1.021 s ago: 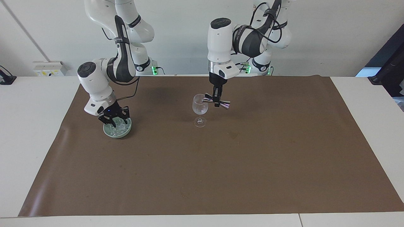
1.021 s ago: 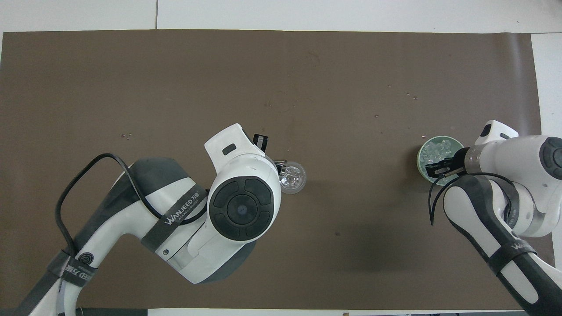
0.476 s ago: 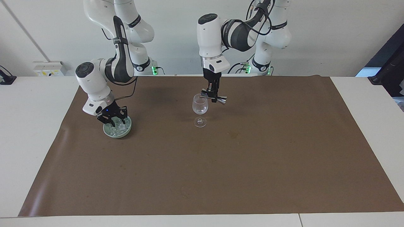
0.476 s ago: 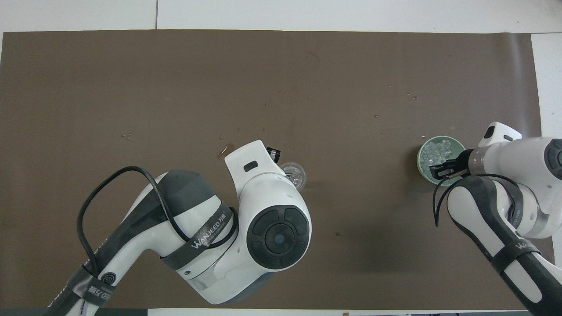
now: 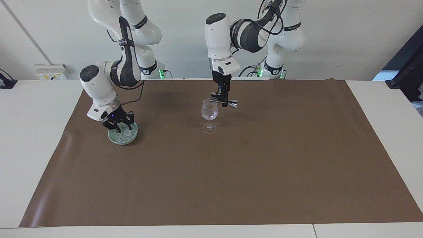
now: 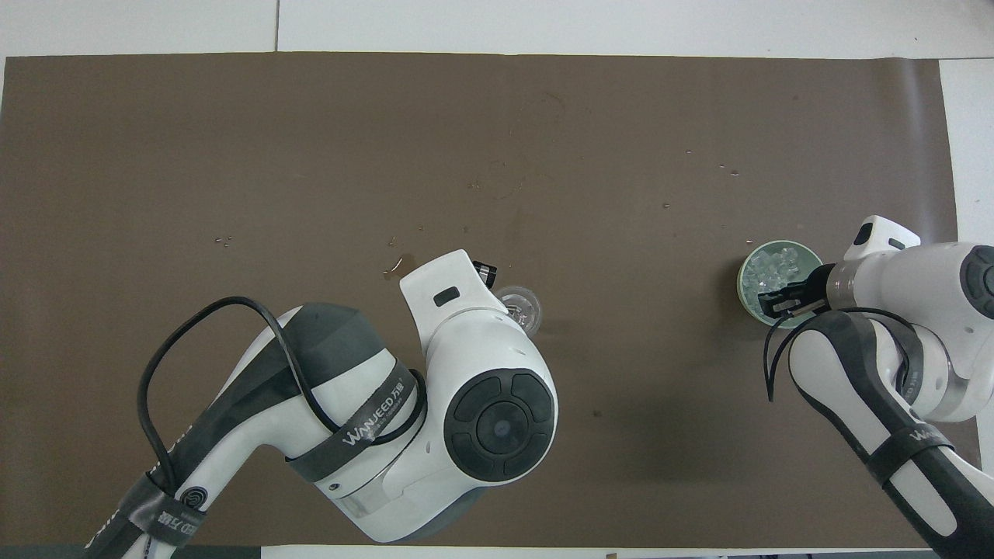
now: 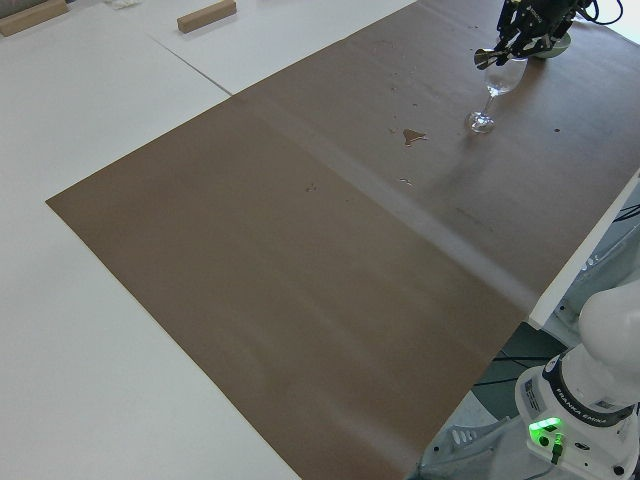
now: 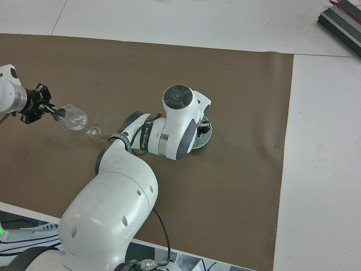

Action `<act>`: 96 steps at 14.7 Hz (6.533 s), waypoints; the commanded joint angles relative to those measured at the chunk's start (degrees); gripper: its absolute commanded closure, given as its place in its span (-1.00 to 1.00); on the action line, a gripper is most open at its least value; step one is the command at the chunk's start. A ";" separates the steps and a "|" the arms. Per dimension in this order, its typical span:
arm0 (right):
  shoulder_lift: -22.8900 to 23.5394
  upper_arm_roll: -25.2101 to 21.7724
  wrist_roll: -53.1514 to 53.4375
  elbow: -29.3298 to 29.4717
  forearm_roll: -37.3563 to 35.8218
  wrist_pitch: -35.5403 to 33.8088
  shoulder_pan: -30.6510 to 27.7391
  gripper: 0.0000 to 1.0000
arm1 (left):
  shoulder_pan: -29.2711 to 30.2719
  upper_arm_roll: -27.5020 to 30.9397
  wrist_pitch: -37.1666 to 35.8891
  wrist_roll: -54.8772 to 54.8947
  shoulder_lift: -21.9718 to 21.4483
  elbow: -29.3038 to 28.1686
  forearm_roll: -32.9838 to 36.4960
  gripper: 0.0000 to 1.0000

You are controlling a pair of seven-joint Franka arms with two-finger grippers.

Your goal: Pour wine and add ice with both arms

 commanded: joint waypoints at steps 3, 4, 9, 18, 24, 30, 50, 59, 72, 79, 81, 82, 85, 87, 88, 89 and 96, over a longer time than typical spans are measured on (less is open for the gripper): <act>-1.13 0.37 -0.13 -1.33 0.97 1.28 -0.23 -0.02 | 4.03 0.62 -0.45 0.57 -2.45 0.11 -9.46 1.00; -1.12 0.37 0.22 -1.33 0.97 1.54 -0.14 -0.01 | 5.53 0.53 -0.18 1.53 -2.80 0.12 -11.84 1.00; -0.60 0.37 4.35 -0.54 0.97 3.13 1.88 -0.01 | 18.52 0.80 0.35 22.67 -2.89 -0.32 -34.66 1.00; -0.69 0.28 3.91 -0.63 0.97 2.51 1.00 -0.01 | 39.80 0.88 0.97 53.90 -4.04 -10.25 -66.06 1.00; -0.95 0.28 4.08 -1.07 0.97 2.25 1.00 -0.01 | 56.06 0.80 -12.81 73.94 5.35 -8.86 -77.85 1.00; -1.04 0.28 3.91 -1.33 0.97 2.33 0.47 0.02 | 65.83 0.62 -22.49 84.24 16.09 -3.67 -81.99 1.00; -1.21 0.28 3.74 -2.12 0.97 2.51 0.39 0.58 | 71.99 0.88 -20.22 84.51 20.05 -10.25 -91.05 1.00; -1.30 0.28 3.73 1.56 0.97 -3.53 0.38 0.65 | 72.43 0.97 -19.96 84.60 19.79 -11.04 -90.43 0.85; -5.08 3.18 21.36 30.72 0.79 -40.62 10.47 0.64 | 75.86 0.97 -21.00 84.16 18.82 0.97 -64.98 -1.00; -4.90 3.53 46.87 34.62 1.14 -41.18 29.02 0.64 | 67.62 0.27 -22.33 85.30 12.95 15.49 -40.81 -1.00; -4.99 3.62 50.13 33.39 1.14 -38.81 31.75 0.63 | 64.62 0.18 -23.72 90.20 10.75 17.42 -37.36 -1.00; -4.91 3.62 51.88 32.34 1.14 -36.97 33.24 0.63 | 62.34 0.36 -25.65 91.70 9.52 18.13 -36.56 -1.00; -2.55 3.62 55.76 30.75 3.15 -29.77 35.01 0.63 | 56.72 0.27 -27.59 92.77 5.21 18.13 -31.21 -1.00; -0.08 3.62 56.73 30.93 3.34 -25.20 35.36 0.63 | 55.99 0.27 -28.13 96.62 3.45 17.87 -30.84 -1.00; 0.54 3.62 57.86 30.75 3.34 -24.13 36.50 0.63 | 55.82 0.27 -28.22 99.42 2.40 17.78 -30.58 -1.00; 0.63 3.62 57.96 30.75 3.34 -24.99 36.77 0.63 | 55.47 0.27 -28.13 102.93 1.25 17.26 -29.36 -1.00; 0.90 3.62 57.88 27.94 3.34 -22.01 36.60 0.62 | 47.03 0.18 -27.25 121.23 -3.59 13.65 -21.53 -1.00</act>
